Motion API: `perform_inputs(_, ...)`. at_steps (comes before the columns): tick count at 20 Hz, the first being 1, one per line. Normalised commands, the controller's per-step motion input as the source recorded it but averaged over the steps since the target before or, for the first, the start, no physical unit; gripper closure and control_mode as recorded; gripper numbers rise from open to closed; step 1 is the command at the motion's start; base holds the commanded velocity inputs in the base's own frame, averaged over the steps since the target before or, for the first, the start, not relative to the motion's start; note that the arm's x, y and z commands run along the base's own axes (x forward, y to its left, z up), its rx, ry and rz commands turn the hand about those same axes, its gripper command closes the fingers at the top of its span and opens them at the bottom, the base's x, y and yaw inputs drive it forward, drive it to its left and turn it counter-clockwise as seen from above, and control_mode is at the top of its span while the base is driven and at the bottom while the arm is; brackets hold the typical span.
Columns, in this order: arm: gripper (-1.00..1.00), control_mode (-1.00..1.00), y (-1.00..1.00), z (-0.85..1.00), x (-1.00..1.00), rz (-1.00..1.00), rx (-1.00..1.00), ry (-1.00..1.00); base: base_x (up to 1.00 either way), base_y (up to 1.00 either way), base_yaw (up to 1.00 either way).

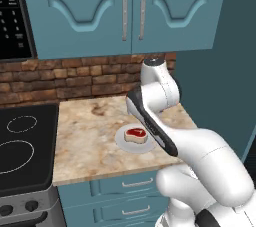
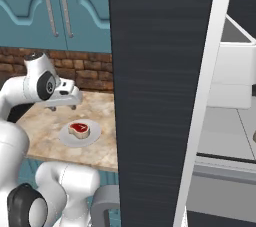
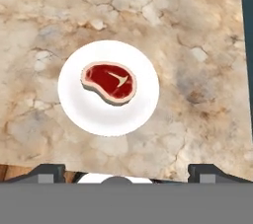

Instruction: Place the steak on the counter behind the older steak on the same shelf of the fridge to maintain FIFO order. Close the fridge door when finished.

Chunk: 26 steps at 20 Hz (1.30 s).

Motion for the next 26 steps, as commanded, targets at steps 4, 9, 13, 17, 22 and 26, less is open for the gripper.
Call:
perform_inputs(4, -1.0, -1.0, 0.0, -0.34, 0.42, 0.09, 0.0, 0.0, 0.0, 0.0, 0.0)
perform_inputs(9, -1.0, -1.0, 0.0, -0.33, 0.52, 0.26, 0.0, 0.09, 0.0, 0.0, 0.0)
perform_inputs(13, -1.0, -1.0, 0.0, -0.56, 0.57, 0.28, 0.0, 0.26, 0.0, 0.0, 0.0)
perform_inputs(17, -1.0, -1.0, 0.06, -0.58, 0.45, 0.26, -0.03, 0.24, 0.0, 0.0, 0.0)
perform_inputs(22, -1.0, -1.0, 0.18, -0.31, 0.04, 0.14, -0.11, 0.19, 0.0, 0.0, 0.0)
perform_inputs(26, -1.0, -1.0, 0.23, -0.09, 0.0, 0.11, -0.14, 0.08, 0.0, 0.0, 0.0)
